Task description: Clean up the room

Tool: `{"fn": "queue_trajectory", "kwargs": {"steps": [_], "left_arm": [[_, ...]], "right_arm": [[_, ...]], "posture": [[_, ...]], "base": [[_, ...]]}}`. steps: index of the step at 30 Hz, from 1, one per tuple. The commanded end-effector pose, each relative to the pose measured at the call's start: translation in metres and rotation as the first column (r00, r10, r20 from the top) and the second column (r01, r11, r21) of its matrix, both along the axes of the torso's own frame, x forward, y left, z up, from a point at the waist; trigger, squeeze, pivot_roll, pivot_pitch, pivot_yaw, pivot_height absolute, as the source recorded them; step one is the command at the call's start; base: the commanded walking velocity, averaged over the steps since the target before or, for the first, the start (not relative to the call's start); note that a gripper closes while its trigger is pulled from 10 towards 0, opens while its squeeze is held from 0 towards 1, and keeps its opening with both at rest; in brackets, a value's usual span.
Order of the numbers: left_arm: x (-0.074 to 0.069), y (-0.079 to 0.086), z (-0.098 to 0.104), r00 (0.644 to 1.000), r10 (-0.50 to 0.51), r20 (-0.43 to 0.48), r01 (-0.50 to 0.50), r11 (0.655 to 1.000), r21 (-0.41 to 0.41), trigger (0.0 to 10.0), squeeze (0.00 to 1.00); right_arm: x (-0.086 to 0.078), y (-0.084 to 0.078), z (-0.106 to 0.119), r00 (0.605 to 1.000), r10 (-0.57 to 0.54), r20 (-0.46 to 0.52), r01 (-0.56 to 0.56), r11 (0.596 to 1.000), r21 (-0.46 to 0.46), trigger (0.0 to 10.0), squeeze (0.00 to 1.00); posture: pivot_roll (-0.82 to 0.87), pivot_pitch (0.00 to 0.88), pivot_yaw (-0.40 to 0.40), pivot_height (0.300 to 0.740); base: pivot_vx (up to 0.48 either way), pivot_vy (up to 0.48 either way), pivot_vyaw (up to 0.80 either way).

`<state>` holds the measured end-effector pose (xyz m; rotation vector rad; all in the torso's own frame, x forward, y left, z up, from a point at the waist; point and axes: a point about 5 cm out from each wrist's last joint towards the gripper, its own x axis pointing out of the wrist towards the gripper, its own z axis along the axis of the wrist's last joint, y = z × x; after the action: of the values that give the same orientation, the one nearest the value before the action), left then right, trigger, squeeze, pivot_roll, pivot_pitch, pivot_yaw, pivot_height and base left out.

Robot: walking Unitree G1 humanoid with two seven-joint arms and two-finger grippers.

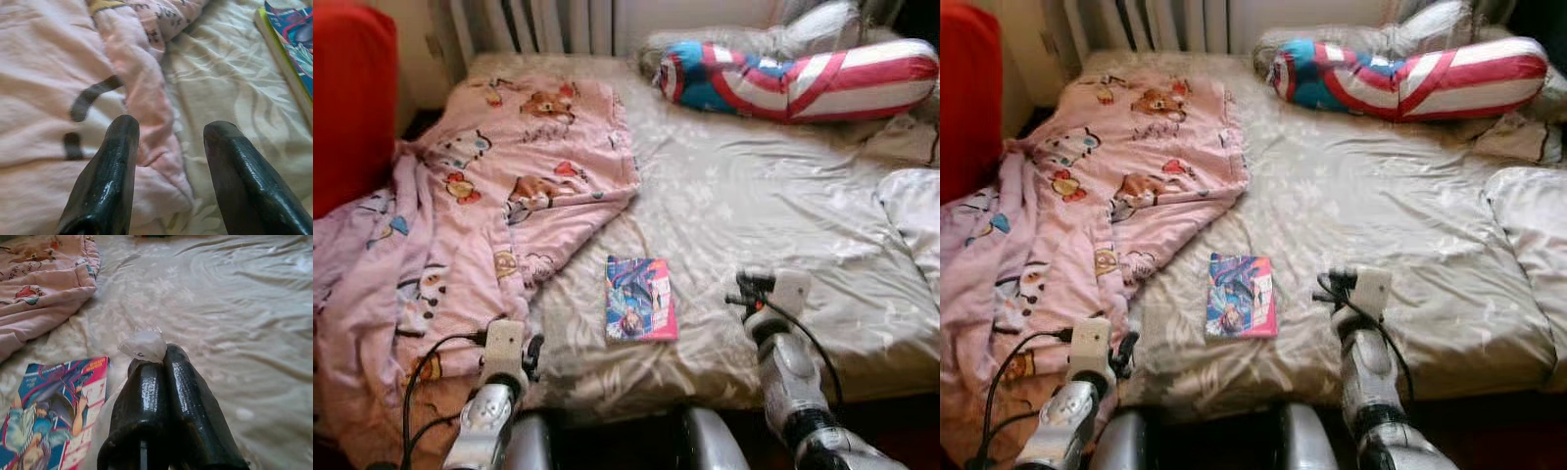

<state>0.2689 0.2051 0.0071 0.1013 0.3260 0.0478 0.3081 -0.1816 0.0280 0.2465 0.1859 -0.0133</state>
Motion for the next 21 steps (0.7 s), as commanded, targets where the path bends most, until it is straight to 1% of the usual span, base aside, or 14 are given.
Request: {"fn": "queue_trajectory", "kwargs": {"steps": [1, 3, 6, 7, 8, 10, 11, 13, 16, 21], "left_arm": [[0.0, 0.001, -0.001, 1.0, 0.004, 0.006, -0.004, 1.0, 0.001, 10.0, 0.0], [0.001, 0.001, -0.003, 1.0, 0.004, 0.006, -0.004, 1.0, 0.0, 10.0, 0.0], [0.001, -0.001, -0.007, 1.0, 0.002, -0.012, -0.002, 1.0, -0.005, 10.0, 0.0], [0.0, -0.002, -0.01, 0.999, -0.002, -0.032, 0.002, 1.0, -0.007, 10.0, 0.0], [-0.001, -0.003, -0.012, 0.999, -0.004, -0.045, 0.004, 1.0, -0.008, 10.0, 0.0], [-0.003, -0.003, -0.017, 0.997, -0.011, -0.081, 0.01, 1.0, -0.004, 10.0, 0.0], [-0.004, -0.003, -0.018, 0.996, -0.01, -0.086, 0.01, 1.0, -0.003, 10.0, 0.0], [-0.003, -0.002, -0.018, 0.996, -0.006, -0.091, 0.006, 1.0, -0.003, 10.0, 0.0], [-0.004, 0.004, -0.02, 0.994, 0.009, -0.104, -0.009, 1.0, -0.005, 10.0, 0.0], [-0.005, 0.006, -0.021, 0.993, 0.017, -0.119, -0.018, 1.0, -0.005, 10.0, 0.0]], "right_arm": [[-0.003, -0.009, -0.001, 0.999, -0.035, -0.002, 0.035, 0.999, -0.016, 10.0, 0.0], [-0.005, -0.01, -0.005, 0.999, -0.04, -0.023, 0.039, 0.999, -0.037, 10.0, 0.0], [-0.01, -0.007, -0.012, 0.998, -0.011, -0.061, 0.007, 0.998, -0.067, 10.0, 0.0], [-0.014, -0.007, -0.016, 0.996, 0.013, -0.089, -0.024, 0.991, -0.131, 10.0, 0.0], [-0.016, -0.008, -0.019, 0.994, 0.015, -0.109, -0.032, 0.987, -0.155, 10.0, 0.0], [-0.023, -0.015, -0.027, 0.987, -0.012, -0.158, -0.013, 0.988, -0.154, 10.0, 0.0], [-0.024, -0.017, -0.027, 0.986, -0.02, -0.164, -0.007, 0.987, -0.158, 10.0, 0.0], [-0.024, -0.02, -0.027, 0.986, -0.033, -0.162, 0.007, 0.988, -0.156, 10.0, 0.0], [-0.024, -0.028, -0.026, 0.984, -0.087, -0.157, 0.066, 0.989, -0.133, 10.0, 0.0], [-0.022, -0.026, -0.025, 0.983, -0.086, -0.16, 0.065, 0.989, -0.135, 10.0, 0.0]], "posture": [[-0.06, 0.0, -0.088, 0.613], [-0.06, 0.0, -0.089, 0.623], [-0.06, 0.0, -0.09, 0.643], [-0.07, 0.0, -0.089, 0.653], [-0.07, 0.0, -0.089, 0.658], [-0.07, 0.0, -0.09, 0.673], [-0.07, 0.0, -0.089, 0.683], [-0.07, 0.0, -0.083, 0.693], [-0.07, 0.0, -0.078, 0.713], [-0.07, 0.0, -0.075, 0.738]], "base": [[0.0, 0.0, 0.0], [0.0, 0.0, 0.0], [0.0, 0.0, 0.0], [0.0, 0.0, 0.0], [0.0, 0.0, 0.0], [0.0, 0.0, 0.0], [0.0, 0.0, 0.0], [0.0, 0.0, 0.0], [0.0, 0.0, 0.0], [0.0, 0.0, 0.0]]}}
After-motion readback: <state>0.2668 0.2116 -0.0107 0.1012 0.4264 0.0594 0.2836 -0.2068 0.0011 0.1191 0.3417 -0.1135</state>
